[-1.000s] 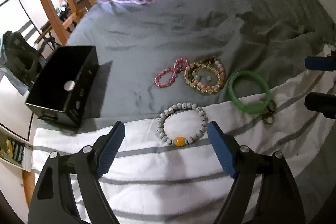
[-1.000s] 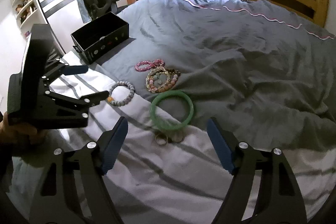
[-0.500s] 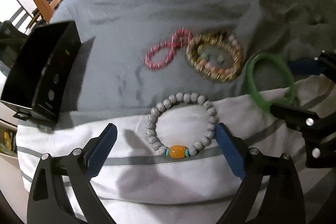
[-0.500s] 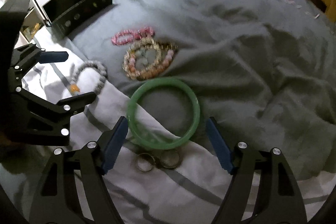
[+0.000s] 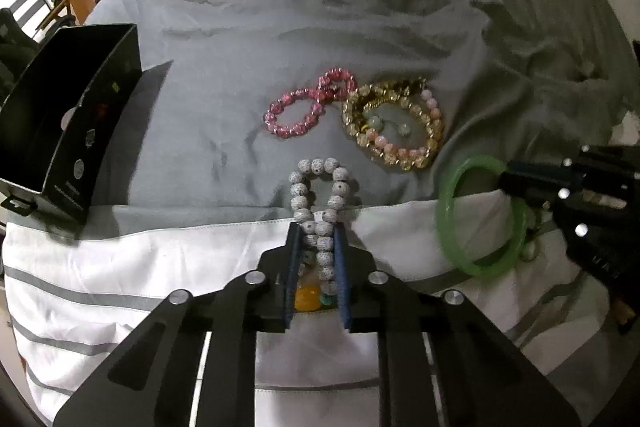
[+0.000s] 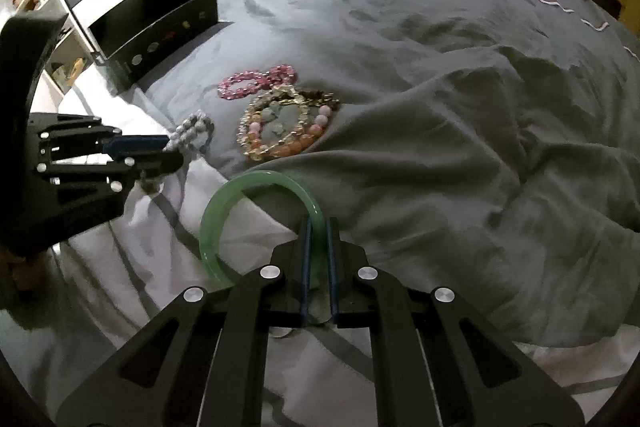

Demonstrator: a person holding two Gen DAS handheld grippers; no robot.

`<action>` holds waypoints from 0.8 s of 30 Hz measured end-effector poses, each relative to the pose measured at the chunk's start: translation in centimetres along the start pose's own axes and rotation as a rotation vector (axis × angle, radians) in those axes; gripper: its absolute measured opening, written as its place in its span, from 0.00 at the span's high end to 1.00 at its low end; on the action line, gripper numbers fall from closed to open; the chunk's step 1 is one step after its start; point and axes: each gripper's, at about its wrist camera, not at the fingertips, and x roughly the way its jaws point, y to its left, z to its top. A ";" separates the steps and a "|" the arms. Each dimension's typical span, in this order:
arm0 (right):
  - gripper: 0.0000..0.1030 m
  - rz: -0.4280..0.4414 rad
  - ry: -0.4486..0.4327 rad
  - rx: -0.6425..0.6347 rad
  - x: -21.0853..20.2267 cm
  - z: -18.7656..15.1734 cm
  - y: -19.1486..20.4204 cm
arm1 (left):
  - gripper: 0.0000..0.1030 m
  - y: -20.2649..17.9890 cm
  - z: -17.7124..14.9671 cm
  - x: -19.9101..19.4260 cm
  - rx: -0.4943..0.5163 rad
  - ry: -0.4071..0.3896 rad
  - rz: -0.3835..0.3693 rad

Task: Organize jewelry
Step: 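Carry the white bracelet with the left tool while the right tool carries the bangle to the black box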

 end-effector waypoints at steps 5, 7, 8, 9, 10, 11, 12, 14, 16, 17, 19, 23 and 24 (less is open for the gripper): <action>0.92 0.009 -0.069 0.007 -1.1 0.1 0.1 | 0.92 0.5 0.0 -1.7 -0.022 -0.066 -0.038; 0.92 0.013 -0.110 0.013 -1.9 0.3 0.1 | 0.92 0.6 0.1 -2.2 -0.030 -0.088 -0.043; 0.92 0.011 -0.134 0.013 -2.3 0.4 0.2 | 0.92 0.8 0.3 -2.1 -0.032 -0.092 -0.043; 0.92 0.008 -0.145 0.012 -2.6 0.5 0.2 | 0.92 0.9 0.3 -2.2 -0.035 -0.093 -0.044; 0.92 0.002 -0.158 0.011 -2.9 0.6 0.3 | 0.92 0.9 0.3 -2.3 -0.039 -0.097 -0.045; 0.92 -0.004 -0.171 0.011 -3.2 0.5 0.3 | 0.92 1.0 0.4 -2.4 -0.042 -0.101 -0.048; 0.92 -0.007 -0.180 0.012 -3.5 0.5 0.2 | 0.92 1.1 0.5 -2.5 -0.044 -0.106 -0.051; 0.92 -0.014 -0.200 0.013 -4.1 0.5 0.3 | 0.92 1.2 0.5 -3.0 -0.047 -0.125 -0.054; 0.92 -0.019 -0.216 0.018 -4.7 0.4 0.4 | 0.92 1.3 0.3 -3.6 -0.048 -0.141 -0.058; 0.92 -0.025 -0.223 0.017 -5.0 0.4 0.5 | 0.92 1.3 0.2 -3.8 -0.048 -0.148 -0.056; 0.92 -0.043 -0.229 0.003 -5.5 0.4 0.8 | 0.92 1.2 0.0 -4.4 -0.045 -0.160 -0.055; 0.92 -0.099 -0.216 -0.030 -6.5 0.2 1.6 | 0.92 0.9 -0.4 -5.3 -0.033 -0.183 -0.040; 0.92 -0.118 -0.212 -0.038 -6.7 0.1 1.8 | 0.92 0.7 -0.5 -5.7 -0.027 -0.194 -0.029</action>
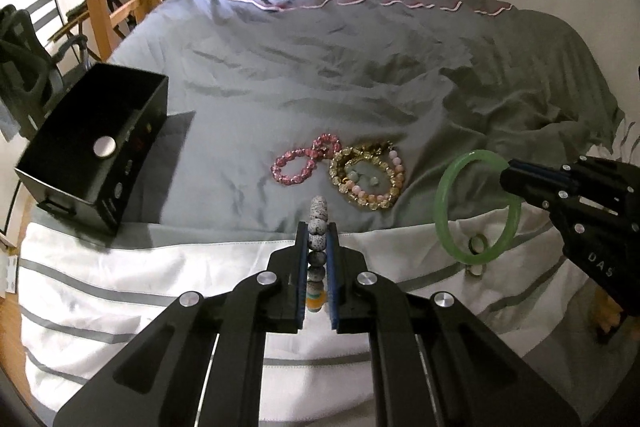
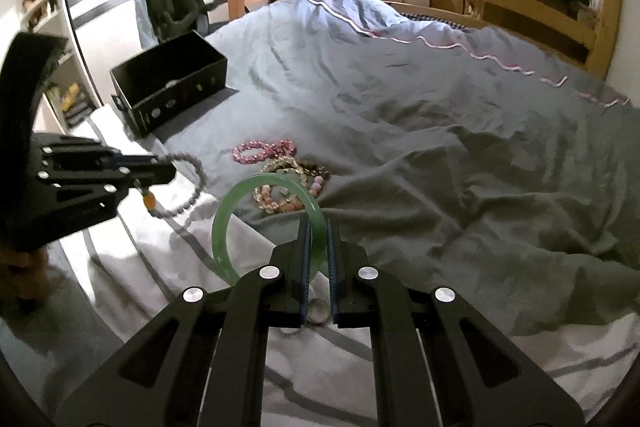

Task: Organize jewelry
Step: 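Carry the white bracelet with the left tool while the right tool carries the bangle to the black box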

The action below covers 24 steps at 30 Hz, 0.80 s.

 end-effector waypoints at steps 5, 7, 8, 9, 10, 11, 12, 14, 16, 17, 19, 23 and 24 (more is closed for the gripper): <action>0.92 -0.054 0.006 -0.019 -1.5 0.3 0.7 | 0.92 -0.1 -0.2 -1.6 0.020 -0.047 0.060; 0.92 -0.067 0.007 -0.013 -2.0 0.4 1.2 | 0.92 0.2 0.0 -2.0 0.013 -0.056 0.065; 0.92 -0.069 0.013 -0.014 -2.1 0.3 1.4 | 0.92 0.4 0.1 -2.1 0.008 -0.061 0.066; 0.92 -0.073 0.019 -0.017 -2.1 0.3 1.7 | 0.92 0.6 0.2 -2.3 0.003 -0.070 0.069; 0.92 -0.078 0.024 -0.022 -2.1 0.3 2.1 | 0.92 0.9 0.4 -2.4 -0.001 -0.077 0.071; 0.92 -0.089 0.029 -0.035 -2.1 0.4 2.5 | 0.92 1.1 0.4 -2.5 -0.005 -0.082 0.069; 0.92 -0.097 0.033 -0.042 -2.1 0.5 2.7 | 0.92 1.3 0.5 -2.7 -0.010 -0.089 0.066; 0.92 -0.108 0.040 -0.042 -1.9 0.9 3.2 | 0.92 1.9 0.7 -2.9 -0.011 -0.107 0.075; 0.92 -0.115 0.044 -0.038 -1.7 1.4 3.6 | 0.92 2.4 0.9 -3.1 -0.014 -0.122 0.088; 0.92 -0.117 0.045 -0.037 -1.5 1.8 3.8 | 0.92 2.7 1.0 -3.2 -0.020 -0.126 0.087; 0.91 -0.122 0.046 -0.038 -1.3 2.5 4.3 | 0.92 3.5 1.4 -3.3 -0.039 -0.136 0.090; 0.91 -0.125 0.046 -0.041 -0.7 3.9 5.0 | 0.92 4.7 2.2 -3.8 -0.058 -0.166 0.111; 0.91 -0.126 0.047 -0.045 -0.6 4.2 5.2 | 0.92 4.9 2.3 -3.9 -0.059 -0.171 0.113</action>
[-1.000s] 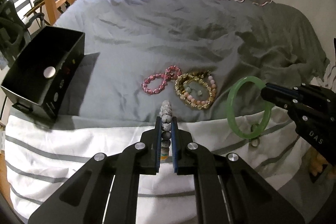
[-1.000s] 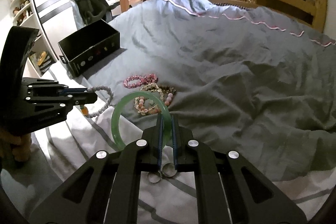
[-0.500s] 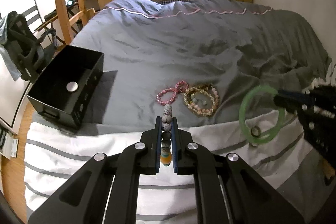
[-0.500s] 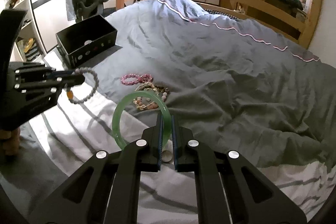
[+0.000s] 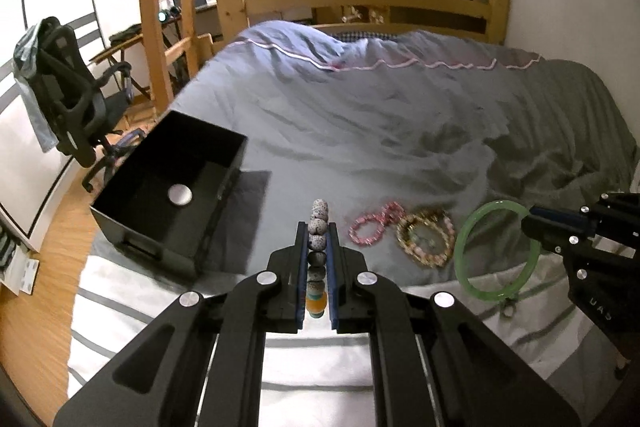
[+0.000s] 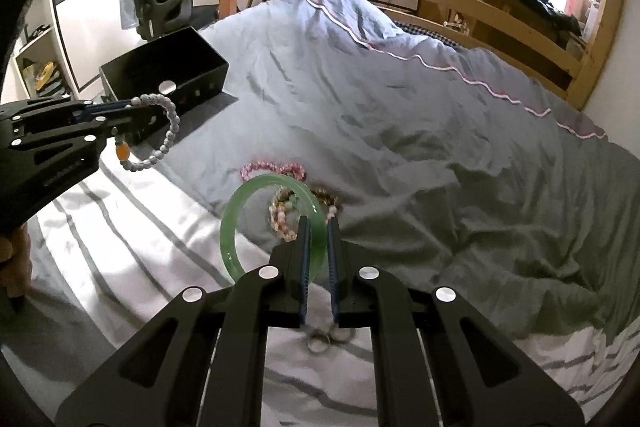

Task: Organize jewelry
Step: 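Carry the white bracelet with the left tool while the right tool carries the bangle to the black box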

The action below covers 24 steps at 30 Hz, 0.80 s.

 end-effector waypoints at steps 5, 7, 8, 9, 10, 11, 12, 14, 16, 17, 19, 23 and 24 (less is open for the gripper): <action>0.91 -0.003 -0.006 -0.013 0.4 1.8 1.0 | 0.92 0.7 0.8 -0.1 -0.006 -0.022 0.016; 0.91 -0.001 -0.006 -0.015 0.7 2.4 1.3 | 0.92 1.2 1.1 -0.1 -0.013 -0.033 0.029; 0.91 0.000 -0.007 -0.019 0.8 2.7 1.6 | 0.92 1.4 1.2 -0.1 -0.019 -0.037 0.032; 0.91 0.002 -0.007 -0.018 0.9 3.0 1.8 | 0.92 1.9 1.4 -0.1 -0.028 -0.043 0.038; 0.91 0.005 -0.008 -0.017 1.0 3.2 1.9 | 0.92 2.2 1.5 -0.1 -0.038 -0.047 0.041; 0.91 0.007 -0.010 -0.017 1.1 3.6 2.2 | 0.92 2.5 1.6 -0.1 -0.044 -0.050 0.045; 0.91 0.005 -0.012 -0.019 1.2 3.8 2.3 | 0.92 2.8 1.7 -0.1 -0.052 -0.057 0.058; 0.91 0.005 -0.016 -0.023 1.4 4.6 2.9 | 0.92 3.5 1.9 -0.1 -0.064 -0.068 0.077; 0.91 0.008 -0.019 -0.025 1.7 5.5 3.3 | 0.92 4.5 2.2 -0.2 -0.093 -0.082 0.087; 0.91 0.008 -0.021 -0.026 1.7 5.8 3.5 | 0.92 5.1 2.4 -0.2 -0.107 -0.087 0.087; 0.91 0.011 -0.027 -0.029 2.0 6.7 3.9 | 0.92 6.1 2.6 -0.2 -0.126 -0.094 0.093; 0.91 0.010 -0.037 -0.043 2.6 8.5 5.1 | 0.92 8.5 2.8 0.1 -0.178 -0.100 0.098; 0.91 0.009 -0.038 -0.046 2.8 8.9 5.3 | 0.92 9.0 2.8 0.1 -0.194 -0.104 0.097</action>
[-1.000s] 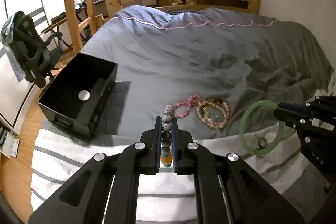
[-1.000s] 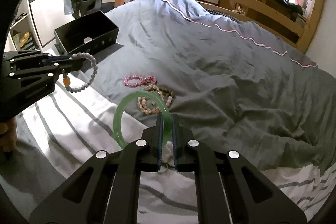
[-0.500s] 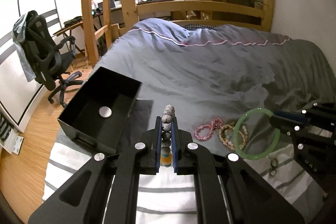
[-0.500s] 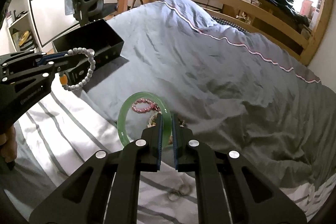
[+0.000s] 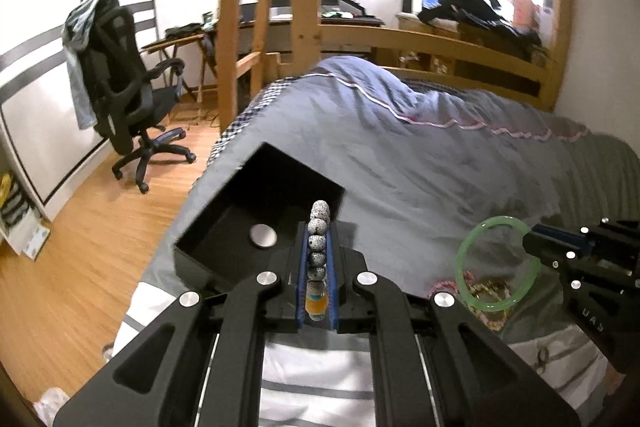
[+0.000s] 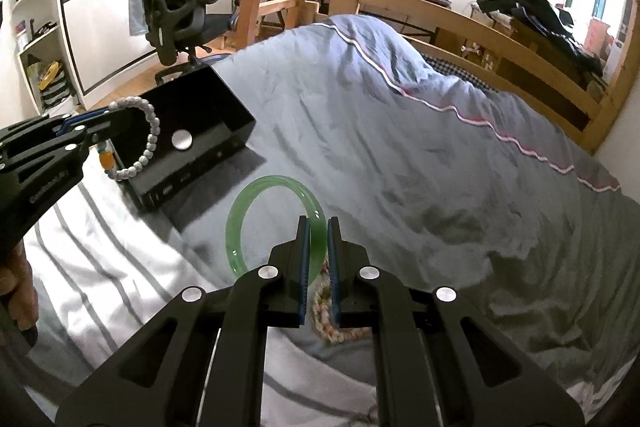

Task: Organize jewelry
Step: 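Carry the white bracelet with the left tool while the right tool carries the bangle to the black box, then lower both items into the black box and open both tools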

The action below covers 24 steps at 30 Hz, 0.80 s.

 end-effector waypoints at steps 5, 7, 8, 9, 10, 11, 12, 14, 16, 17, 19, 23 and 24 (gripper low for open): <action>0.91 -0.002 -0.001 -0.019 2.0 2.0 1.4 | 0.92 2.5 0.3 1.1 -0.065 -0.006 -0.008; 0.91 0.001 0.002 -0.018 2.9 2.7 1.9 | 0.92 3.0 0.3 2.0 -0.064 0.004 0.010; 0.91 0.003 0.003 -0.020 3.4 3.2 2.3 | 0.92 3.2 0.3 2.4 -0.067 0.012 0.011; 0.91 0.004 0.003 -0.021 3.9 3.6 2.6 | 0.92 3.5 0.3 2.8 -0.072 0.017 0.012; 0.91 0.008 0.005 -0.019 4.5 4.1 3.0 | 0.92 3.7 0.3 3.0 -0.078 0.015 0.014; 0.91 0.013 0.007 -0.017 5.0 4.5 3.2 | 0.92 3.8 0.4 3.1 -0.079 0.013 0.012; 0.91 0.017 0.009 -0.016 5.4 4.8 3.5 | 0.92 4.0 0.6 3.3 -0.079 0.012 0.010; 0.91 0.022 0.008 -0.024 6.5 5.8 4.2 | 0.92 4.4 0.5 3.9 -0.088 0.026 0.004; 0.91 0.033 0.004 -0.030 7.6 6.8 4.9 | 0.92 4.7 0.3 4.8 -0.102 0.059 -0.010; 0.91 0.040 0.002 -0.028 8.0 7.2 5.0 | 0.92 4.6 0.3 5.0 -0.100 0.068 -0.004; 0.91 0.074 0.005 -0.013 9.3 8.2 5.4 | 0.92 4.7 0.3 5.5 -0.106 0.089 0.003; 0.91 0.145 0.019 0.025 11.4 9.2 6.2 | 0.92 4.7 0.4 5.8 -0.107 0.100 -0.001; 0.91 0.161 0.019 0.027 11.9 9.4 6.6 | 0.92 4.7 0.3 6.0 -0.105 0.106 0.001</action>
